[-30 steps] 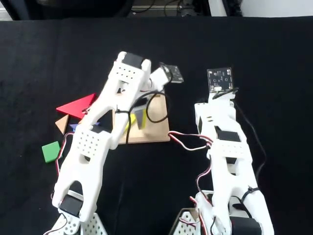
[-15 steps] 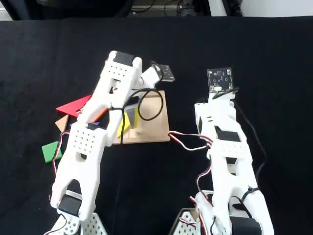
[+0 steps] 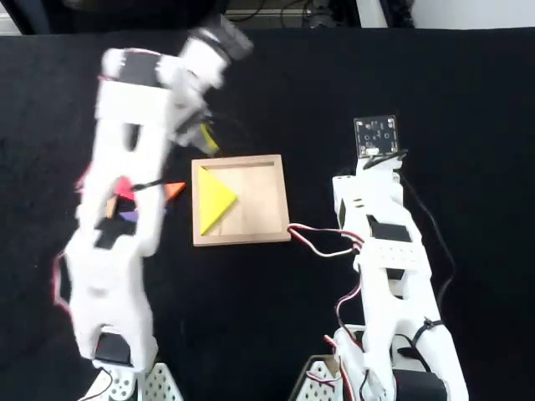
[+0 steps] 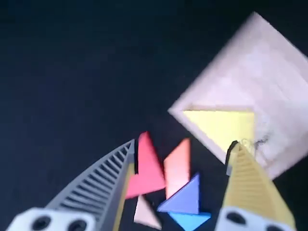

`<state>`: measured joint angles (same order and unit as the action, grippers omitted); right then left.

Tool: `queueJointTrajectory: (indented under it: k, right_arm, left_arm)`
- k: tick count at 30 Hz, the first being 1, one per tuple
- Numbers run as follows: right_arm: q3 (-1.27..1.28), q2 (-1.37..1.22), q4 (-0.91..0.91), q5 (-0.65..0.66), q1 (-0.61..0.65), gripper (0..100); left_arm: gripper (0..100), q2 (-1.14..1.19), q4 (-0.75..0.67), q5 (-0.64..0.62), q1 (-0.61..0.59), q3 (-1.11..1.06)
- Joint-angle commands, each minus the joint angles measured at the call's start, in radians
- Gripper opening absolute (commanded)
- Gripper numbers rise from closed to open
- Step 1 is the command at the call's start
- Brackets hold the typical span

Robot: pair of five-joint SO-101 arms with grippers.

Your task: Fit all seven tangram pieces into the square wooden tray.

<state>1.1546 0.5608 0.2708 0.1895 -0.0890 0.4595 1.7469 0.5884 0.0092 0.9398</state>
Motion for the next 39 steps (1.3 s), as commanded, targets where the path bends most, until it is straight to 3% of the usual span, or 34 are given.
queueJointTrajectory:
  k: [1,6,10,15,19,23,27,31,36,39]
  right_arm:
    - [-0.01,0.005,-0.017,-0.003,-0.006,1.1]
    - [-0.01,-0.001,-0.017,-0.002,-0.006,1.1]
    - [-0.01,-0.001,-0.015,-0.002,-0.005,1.1]
    - [-0.01,-0.002,-0.017,-0.002,-0.005,1.1]
    - [-0.001,-0.002,-0.02,-0.002,0.023,1.1]
    - [0.004,-0.002,-0.021,-0.002,0.026,1.1]
    - [0.005,-0.002,-0.035,0.0,0.021,1.1]
    - [0.018,-0.002,-0.044,0.0,0.029,1.1]
    - [0.016,-0.002,-0.04,0.006,0.074,1.2]
    - [-0.025,-0.002,0.098,0.074,0.127,4.7]
  left_arm:
    - [30,-0.158,0.012,-0.115,-0.159,0.044]
    - [30,-0.199,0.014,-0.081,-0.369,-0.047]
    - [30,-0.203,0.014,0.282,-0.437,-0.255]
    - [30,-0.262,0.014,0.58,-0.476,-0.484]
    - [30,-0.325,-0.011,0.766,-0.41,-0.65]
    - [30,-0.318,-0.292,0.692,-0.351,-0.76]
    - [30,-0.258,-0.606,0.497,-0.349,-0.881]
    - [30,-0.287,-0.535,0.25,-0.429,-0.869]
    - [30,-0.431,-0.388,0.169,-0.545,-0.935]
    - [30,-0.557,-0.361,0.103,-0.69,-1.055]
